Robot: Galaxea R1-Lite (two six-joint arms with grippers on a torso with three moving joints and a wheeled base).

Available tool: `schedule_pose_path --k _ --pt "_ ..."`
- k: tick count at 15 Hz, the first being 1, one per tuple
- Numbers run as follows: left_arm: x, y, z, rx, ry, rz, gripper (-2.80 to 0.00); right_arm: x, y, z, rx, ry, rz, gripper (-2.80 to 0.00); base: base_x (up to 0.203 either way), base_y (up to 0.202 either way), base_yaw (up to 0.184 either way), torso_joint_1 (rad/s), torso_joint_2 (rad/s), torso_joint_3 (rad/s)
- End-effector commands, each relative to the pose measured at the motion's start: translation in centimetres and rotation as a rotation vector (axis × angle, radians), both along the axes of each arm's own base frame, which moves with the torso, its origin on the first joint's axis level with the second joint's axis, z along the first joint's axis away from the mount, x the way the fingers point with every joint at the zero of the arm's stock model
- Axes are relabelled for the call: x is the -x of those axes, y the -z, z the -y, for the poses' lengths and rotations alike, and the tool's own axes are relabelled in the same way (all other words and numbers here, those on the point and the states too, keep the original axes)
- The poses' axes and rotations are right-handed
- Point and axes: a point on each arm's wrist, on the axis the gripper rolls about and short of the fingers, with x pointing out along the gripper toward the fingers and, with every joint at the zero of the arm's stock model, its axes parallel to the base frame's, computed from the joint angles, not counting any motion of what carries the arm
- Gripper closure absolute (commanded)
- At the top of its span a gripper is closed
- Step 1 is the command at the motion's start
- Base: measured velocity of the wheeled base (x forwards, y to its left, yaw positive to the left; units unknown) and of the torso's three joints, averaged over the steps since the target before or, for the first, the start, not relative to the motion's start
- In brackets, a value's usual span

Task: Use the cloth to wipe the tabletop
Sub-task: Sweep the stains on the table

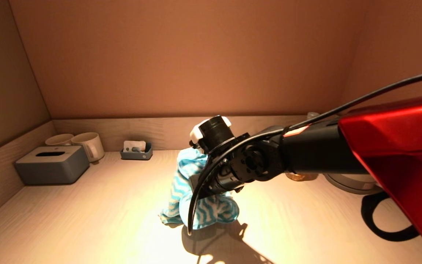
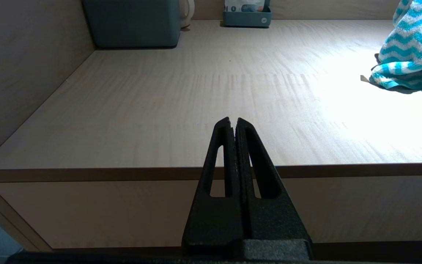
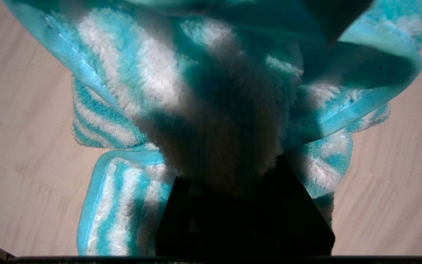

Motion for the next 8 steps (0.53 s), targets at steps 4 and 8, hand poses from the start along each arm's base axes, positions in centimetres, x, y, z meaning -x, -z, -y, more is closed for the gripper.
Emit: schedule_pose_path --k 4,8 --pt "0.0 0.0 0.0 0.001 0.000 0.000 0.00 -0.2 1.2 -0.2 0.018 -0.001 -0.030 0.00 0.000 0.000 0.000 0.000 0.00 0.000" --pt "0.0 0.0 0.0 0.001 0.000 0.000 0.00 -0.5 2.5 -0.4 0.025 0.009 -0.051 0.00 0.000 0.000 0.000 0.000 0.00 0.000"
